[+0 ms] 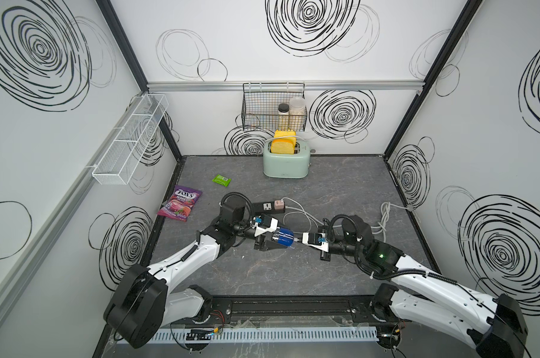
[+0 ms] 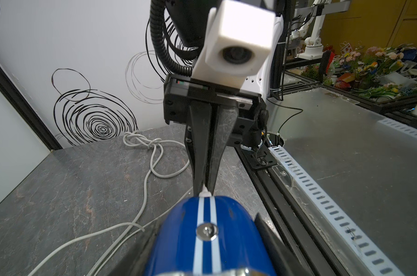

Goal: Charge the electric shaver
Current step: Insert the charging cable into the electric shaver.

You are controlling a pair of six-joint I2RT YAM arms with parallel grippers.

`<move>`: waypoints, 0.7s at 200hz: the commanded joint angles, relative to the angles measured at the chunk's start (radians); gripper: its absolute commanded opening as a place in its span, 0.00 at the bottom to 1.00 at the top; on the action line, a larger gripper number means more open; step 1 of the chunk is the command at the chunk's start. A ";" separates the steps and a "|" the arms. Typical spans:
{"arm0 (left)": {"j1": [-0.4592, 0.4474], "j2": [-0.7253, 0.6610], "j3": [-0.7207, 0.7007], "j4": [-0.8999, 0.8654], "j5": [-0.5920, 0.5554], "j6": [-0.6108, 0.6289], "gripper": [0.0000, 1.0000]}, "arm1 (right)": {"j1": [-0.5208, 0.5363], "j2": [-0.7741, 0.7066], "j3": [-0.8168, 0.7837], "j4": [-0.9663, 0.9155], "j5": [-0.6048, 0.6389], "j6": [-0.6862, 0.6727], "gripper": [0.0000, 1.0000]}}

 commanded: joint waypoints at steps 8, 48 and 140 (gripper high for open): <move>0.010 0.009 0.001 -0.006 0.027 0.019 0.00 | 0.017 -0.037 0.024 0.093 -0.046 0.006 0.00; 0.007 0.012 0.011 -0.008 0.034 0.018 0.00 | 0.018 -0.019 0.011 0.117 -0.062 0.009 0.00; -0.012 0.009 0.014 -0.030 0.008 0.044 0.00 | 0.031 0.010 0.064 0.070 -0.058 -0.012 0.00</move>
